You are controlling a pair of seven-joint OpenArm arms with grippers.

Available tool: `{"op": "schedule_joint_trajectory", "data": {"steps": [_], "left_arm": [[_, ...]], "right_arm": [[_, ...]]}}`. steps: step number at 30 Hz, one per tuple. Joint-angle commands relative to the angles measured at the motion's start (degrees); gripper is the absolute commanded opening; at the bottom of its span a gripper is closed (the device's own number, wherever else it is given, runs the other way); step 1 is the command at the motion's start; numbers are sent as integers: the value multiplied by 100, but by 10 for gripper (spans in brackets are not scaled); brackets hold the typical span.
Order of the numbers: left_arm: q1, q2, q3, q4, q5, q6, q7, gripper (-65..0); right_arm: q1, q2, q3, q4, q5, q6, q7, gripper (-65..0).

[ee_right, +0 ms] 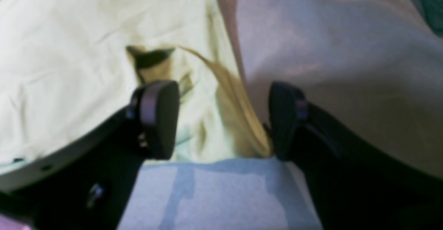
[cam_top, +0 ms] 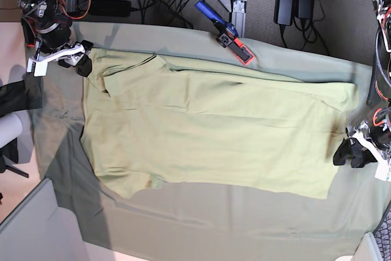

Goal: Fold the T-shirt properly
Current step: 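Release the left gripper and regrasp the opposite hem corner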

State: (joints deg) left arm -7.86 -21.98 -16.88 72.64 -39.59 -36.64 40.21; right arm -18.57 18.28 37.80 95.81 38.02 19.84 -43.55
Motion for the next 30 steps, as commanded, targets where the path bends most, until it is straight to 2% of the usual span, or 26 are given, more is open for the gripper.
{"op": "schedule_joint_trajectory", "data": {"steps": [1,8,11,14,22,30], "left_arm": [[-341,-105,35,-186,-66,-37,-164,-196],[-1652,-103,439,-2155,662,-33,-890,-196],[-1978,-105,575,-2988,927,96,-1270,-196],[-2186,-105,573,-3578,946,149,-1346,-196],[-2262,-13,573,-3663,728,144,-1272,-197],[-2446,284,573,-3661,756,129,-1106,-197]], "right_arm": [[7,107,44,116,31,96,131,-245],[7,107,44,116,33,94,127,-245],[7,107,44,116,33,96,111,-245],[-7,107,44,116,37,96,85,-245],[-20,107,44,116,55,94,85,-245],[-20,94,44,116,57,96,92,-245]]}}
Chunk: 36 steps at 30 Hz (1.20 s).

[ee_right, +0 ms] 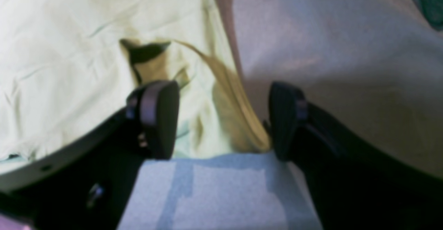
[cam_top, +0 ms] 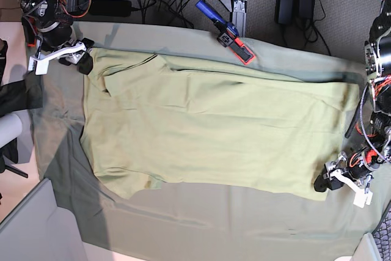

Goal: Fold the T-shirt properly
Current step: 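Release the left gripper and regrasp the opposite hem corner, then release the right gripper and regrasp the opposite shoulder edge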

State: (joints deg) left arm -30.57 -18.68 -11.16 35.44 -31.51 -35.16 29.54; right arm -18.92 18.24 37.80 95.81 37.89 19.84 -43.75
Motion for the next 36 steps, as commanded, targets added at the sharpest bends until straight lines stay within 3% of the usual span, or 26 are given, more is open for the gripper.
{"op": "schedule_joint_trajectory", "data": {"steps": [1,11,15,16,20,25,36], "left_arm": [[-181,-17,0,59,-50,-20,-37,-197],[-186,72,0,120,-39,-28,-79,-212],[-179,76,0,348,-205,-484,304,-425],[-179,76,0,382,-321,-484,402,-455],[-179,74,0,409,-448,-484,328,-463],[-181,72,0,409,-452,-484,297,-650],[-179,74,0,409,-463,-484,553,-650]], "right_arm": [[15,96,44,116,72,94,109,-245],[17,98,44,116,111,96,114,-245],[20,98,44,116,114,94,140,-245],[24,96,44,116,114,94,155,-245],[98,98,44,116,111,96,149,-245],[114,96,44,116,201,96,151,-245],[144,114,57,120,190,96,269,-245]]}}
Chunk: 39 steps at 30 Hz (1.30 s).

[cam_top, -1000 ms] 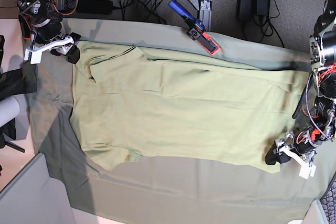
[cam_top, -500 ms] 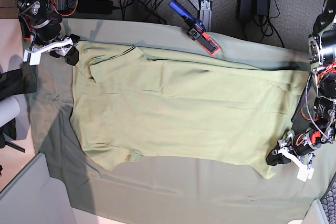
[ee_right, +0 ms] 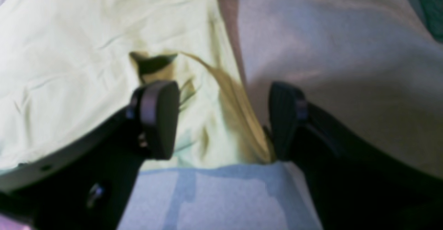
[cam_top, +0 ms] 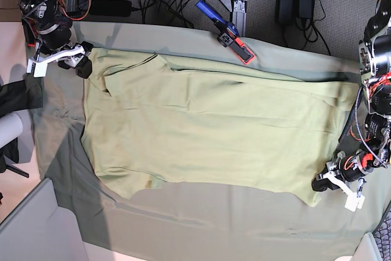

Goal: Fold the T-shirt properly
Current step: 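Release the right gripper and regrasp the opposite shoulder edge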

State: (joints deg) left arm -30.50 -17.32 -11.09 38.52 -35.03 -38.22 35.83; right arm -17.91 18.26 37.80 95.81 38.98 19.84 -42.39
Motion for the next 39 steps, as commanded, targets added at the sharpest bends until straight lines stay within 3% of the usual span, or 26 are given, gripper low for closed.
{"op": "schedule_joint_trajectory", "data": {"steps": [1,8,14,21,28,33,39], "left_arm": [[-186,-63,-7,101,-114,-178,-35,-650],[-184,-63,-7,103,-120,-178,216,-650],[-184,-63,-7,107,-308,-178,472,-650],[-166,-90,-7,107,-334,-178,579,-650],[-153,-94,-7,107,-527,-178,717,-650],[-153,-94,-7,107,-549,-178,778,-650],[-153,-92,-7,107,-737,-178,776,-650]], "right_arm": [[74,111,96,133,79,96,144,-245],[688,223,697,424,195,96,-109,-245],[1690,323,616,70,-127,96,-44,-245],[3294,470,-243,-1749,-542,96,404,-245],[4865,490,-1132,-4083,-1591,94,1121,-245],[5313,490,-1731,-5346,-2048,94,1622,-245],[5340,487,-2177,-5823,-2197,96,1797,-245]]}}
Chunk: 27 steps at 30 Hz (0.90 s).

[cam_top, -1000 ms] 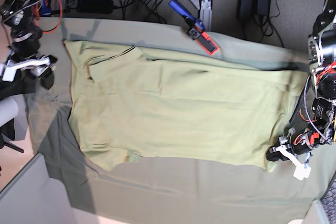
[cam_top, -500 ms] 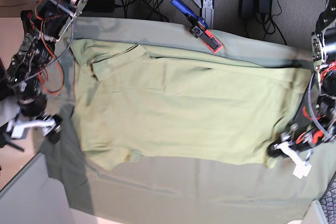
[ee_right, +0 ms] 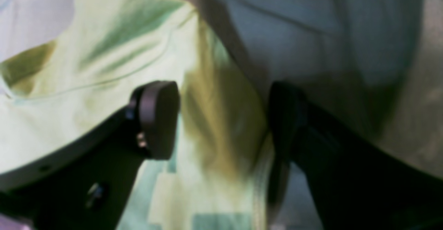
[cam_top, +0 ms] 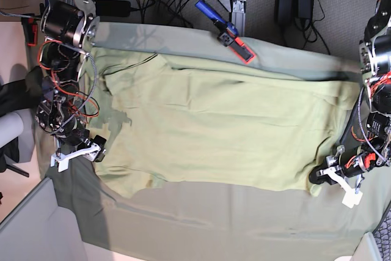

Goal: Fold the T-shirt properly
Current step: 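Release the right gripper and regrasp the opposite shoulder edge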

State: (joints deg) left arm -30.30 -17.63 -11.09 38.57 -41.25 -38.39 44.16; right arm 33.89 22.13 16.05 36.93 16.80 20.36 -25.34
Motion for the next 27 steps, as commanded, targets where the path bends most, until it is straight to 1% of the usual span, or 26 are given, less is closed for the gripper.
{"op": "schedule_joint_trajectory", "data": {"steps": [1,5,10,18,22,23,27], "left_arm": [[-173,-61,-7,103,-138,-161,-57,-650],[-173,-61,-7,103,-136,-161,-55,-650],[-175,-61,-7,103,-136,-161,-55,-650],[-173,-59,-7,103,-133,-161,-55,-650],[-173,-61,-7,103,-133,-161,-55,-650],[-173,-61,-7,103,-133,-161,-55,-650],[-173,-61,-7,103,-133,-161,-55,-650]], "right_arm": [[160,101,-2,44,-13,44,122,-245],[164,87,-2,46,37,70,129,-246],[164,46,-2,55,310,267,133,-247],[164,-120,-2,63,313,369,116,-247],[164,-118,-2,70,313,367,116,-255],[164,-116,-2,79,313,369,114,-278],[164,-116,-2,83,317,367,111,-449]]}}
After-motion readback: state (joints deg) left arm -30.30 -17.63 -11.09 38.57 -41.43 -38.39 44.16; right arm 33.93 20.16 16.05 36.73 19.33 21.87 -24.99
